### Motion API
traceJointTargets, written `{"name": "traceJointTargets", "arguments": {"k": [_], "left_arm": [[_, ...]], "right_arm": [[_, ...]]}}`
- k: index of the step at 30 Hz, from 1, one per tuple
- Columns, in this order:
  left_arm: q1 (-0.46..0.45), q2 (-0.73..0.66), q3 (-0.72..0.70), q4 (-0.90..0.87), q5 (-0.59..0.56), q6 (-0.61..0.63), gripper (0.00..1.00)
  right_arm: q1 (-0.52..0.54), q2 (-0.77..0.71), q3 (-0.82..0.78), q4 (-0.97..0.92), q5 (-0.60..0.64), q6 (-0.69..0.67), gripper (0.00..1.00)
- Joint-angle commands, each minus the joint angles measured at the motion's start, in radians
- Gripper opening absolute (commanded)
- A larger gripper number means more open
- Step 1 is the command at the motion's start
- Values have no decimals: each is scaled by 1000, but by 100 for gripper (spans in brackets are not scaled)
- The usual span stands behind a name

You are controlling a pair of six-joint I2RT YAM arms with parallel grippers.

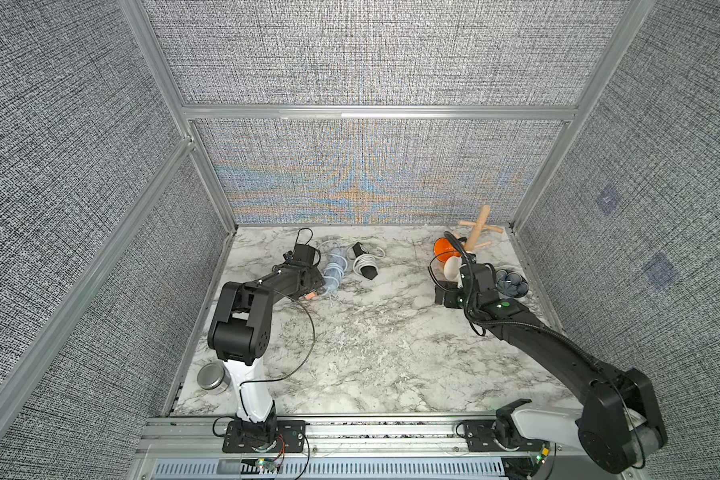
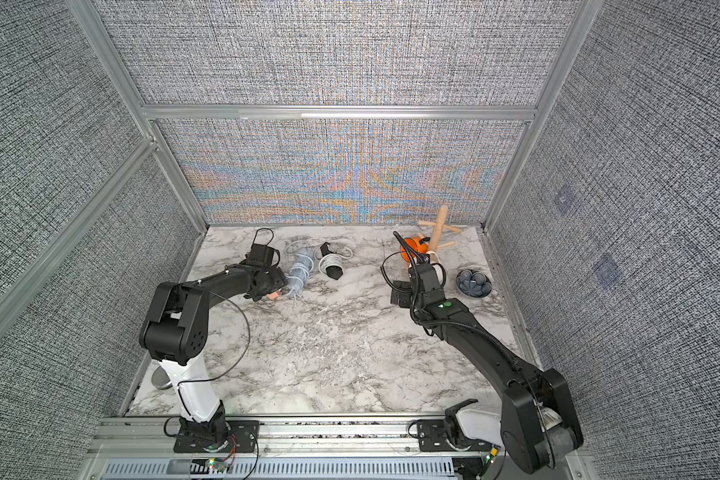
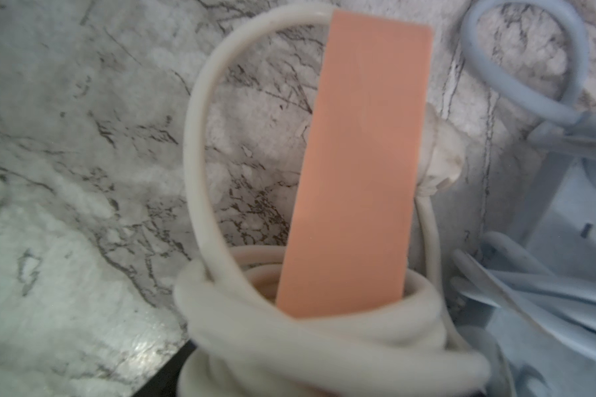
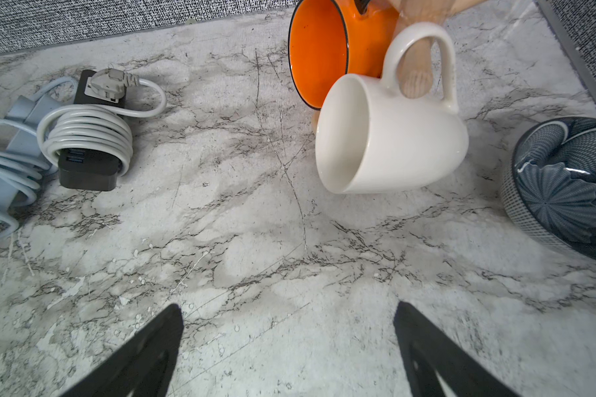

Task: Unwrap the cord wrapped around the power strip
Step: Pick up the power strip from the center of the board.

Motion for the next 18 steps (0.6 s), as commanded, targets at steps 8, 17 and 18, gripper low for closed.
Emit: {"name": "traceJointTargets", "arguments": {"k": [8,17,18], "left_arm": [[0,45,31,-4,-7,82,63],[0,-38,-19,-2,-47,143,37],[0,-57,-21,-11,-52,158,36]], "right_arm": [[2,-32,-13,-16,-6,4,98],[6,-44,-12,-34,-47,-4,98],[10,-40,-6,-37,-54,-7,98]]}}
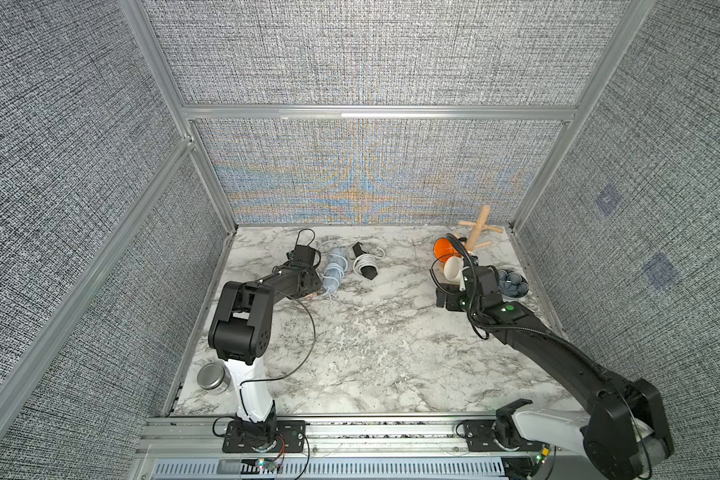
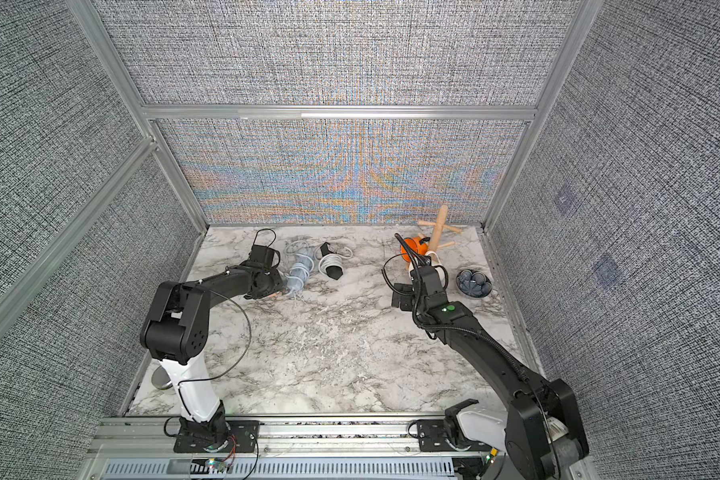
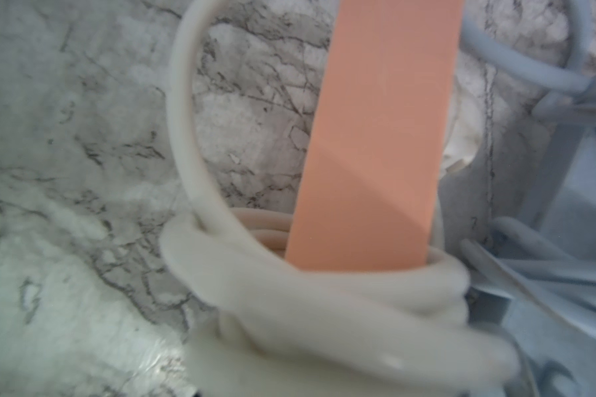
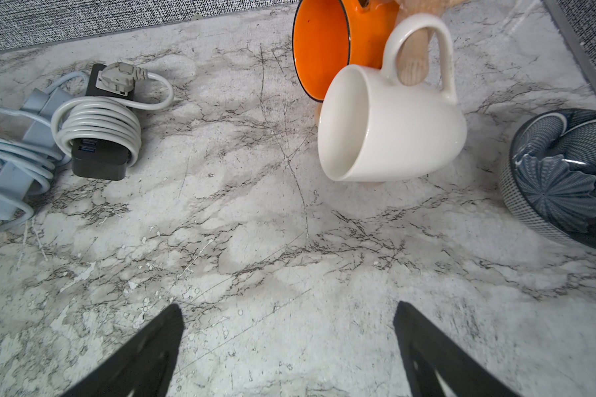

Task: Unwrap the cord wrapped around the power strip
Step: Pick up the power strip from the center of the board.

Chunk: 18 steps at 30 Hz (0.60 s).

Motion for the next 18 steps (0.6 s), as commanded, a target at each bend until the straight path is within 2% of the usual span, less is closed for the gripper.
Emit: {"name": "traceJointTargets", "arguments": {"k": [1,5,8,11,14,16,18], "left_arm": [[1,-60,-3,-28,-40,73,34],[1,-150,3,-61,-22,154,28],[2,-215,16,-88,35,233,19],[0,-250,43,-127,203,335,10],[-10,-245,69,-171,440,415,0],[-14,-233,57,-158,623,436,0],[-32,-213,50,-150,739,454,0]], "right_arm": [[10,11,16,-9,-36,-10,98],[32,20,59,-5,-109,-39,98],[50,24,91,14,-189,-67,98],[61,30,122,31,-306,-110,98],[74,23,141,46,-397,-170,98],[81,4,140,63,-447,-210,98],[86,-20,130,80,-482,-250,98]]}}
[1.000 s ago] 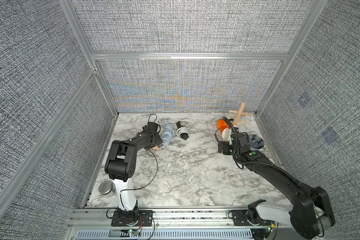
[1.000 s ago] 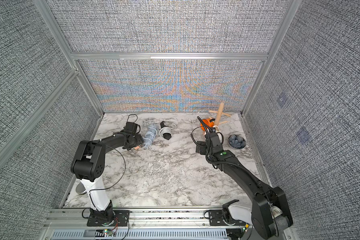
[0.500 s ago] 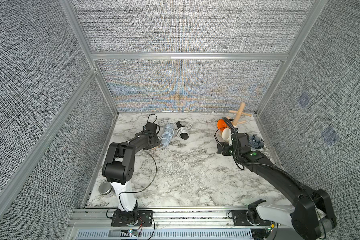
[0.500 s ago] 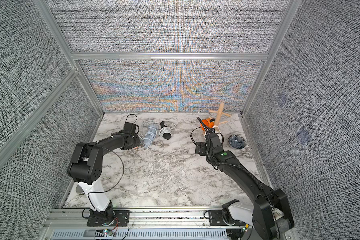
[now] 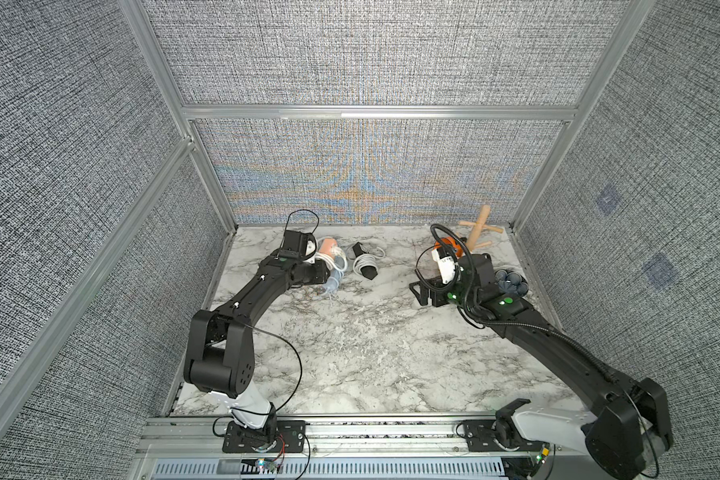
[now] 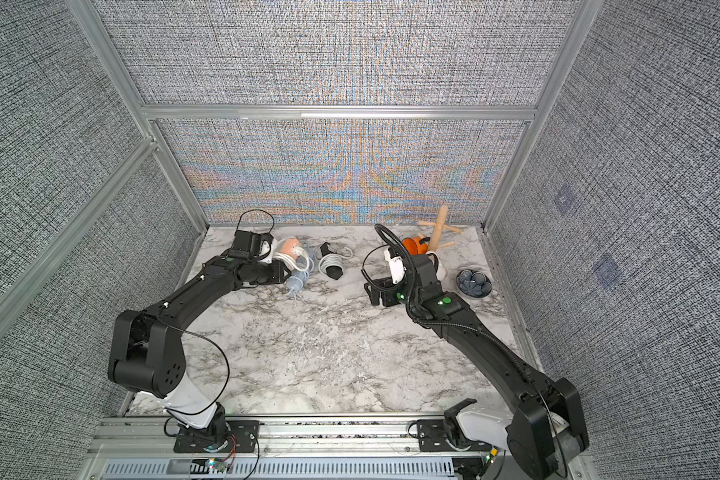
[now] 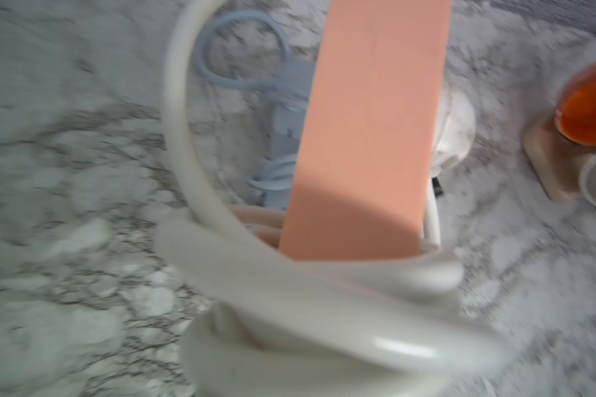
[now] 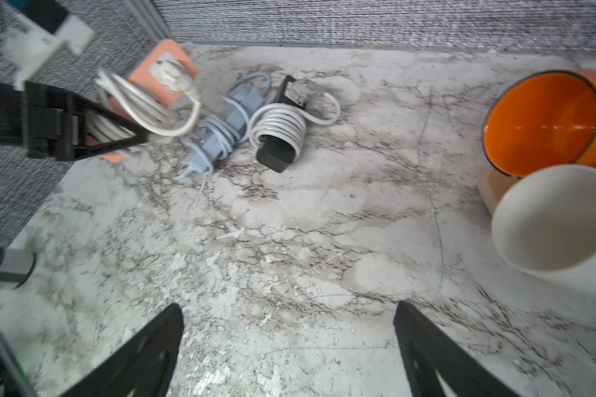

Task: Unwrap the cord wrapped around the power strip
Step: Pick up the power strip from the center of the board, then remove the plug from the socket.

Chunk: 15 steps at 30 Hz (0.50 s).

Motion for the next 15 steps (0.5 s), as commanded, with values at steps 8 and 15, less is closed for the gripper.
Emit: {"name": "traceJointTargets", "arguments": {"k": [8,15], "left_arm": [[-148,41,-17,9,384,176,0],[-187,45,-24,-4,352,176,0]], "right_arm": [[49,-63,-104,178,-124,-218,85],[51,76,-3,129,-51,-242,65]]}}
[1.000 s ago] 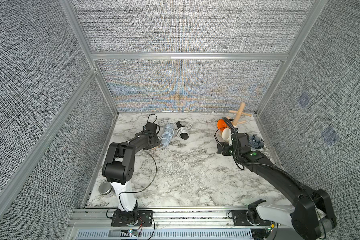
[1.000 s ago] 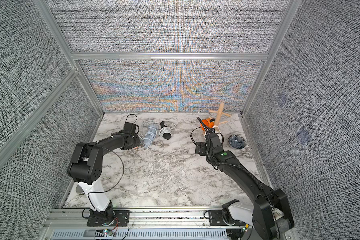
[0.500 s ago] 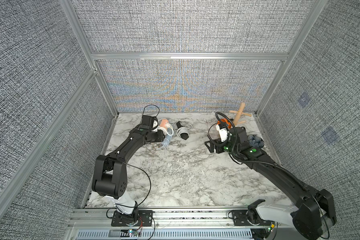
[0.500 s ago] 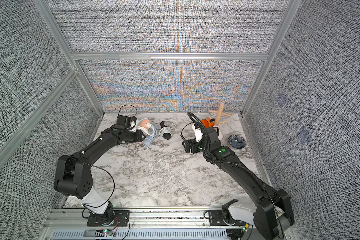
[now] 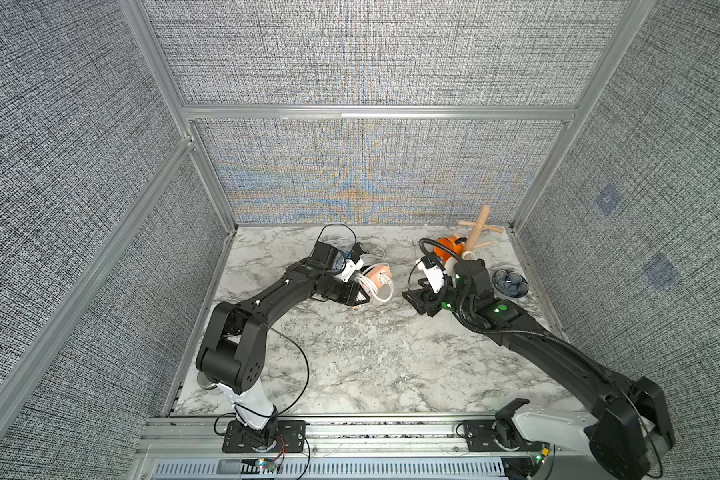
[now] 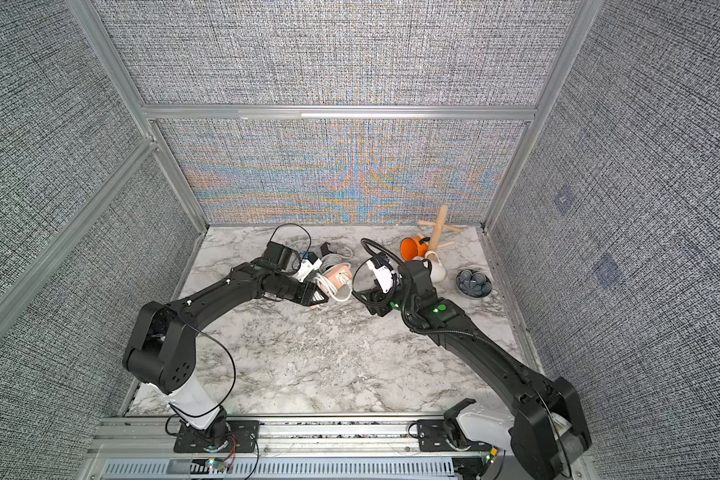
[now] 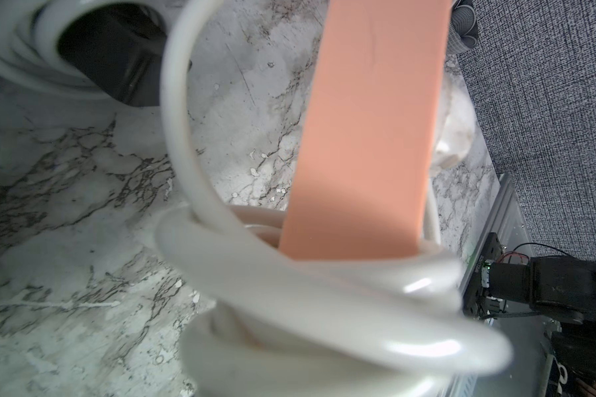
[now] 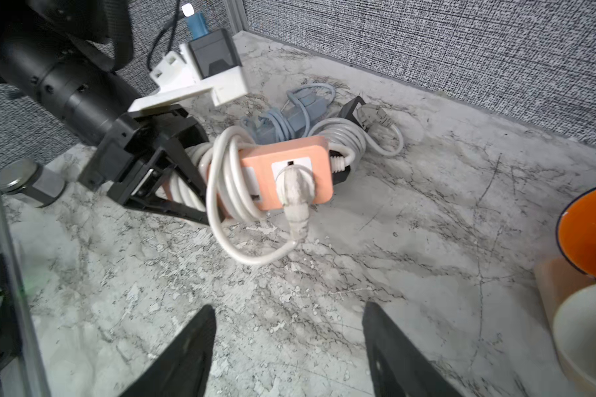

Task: Unwrap the cord wrapped around the power strip
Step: Remove the plug from the socket.

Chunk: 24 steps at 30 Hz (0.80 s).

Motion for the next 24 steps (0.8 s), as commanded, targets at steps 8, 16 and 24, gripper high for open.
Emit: {"name": "traceJointTargets", "arguments": {"k": [8,16,24], "left_arm": [[-38,-6,-5,18,25,17,0],[-44,-20,-3,43,52,-24,0],[-54,-40,-9,51,59,-27,0]], "right_arm": [[0,199,133,-1,-88,-16,58],[2,254,127,6,-104,2,54],[1,296,122,42,-90,18,41]]}}
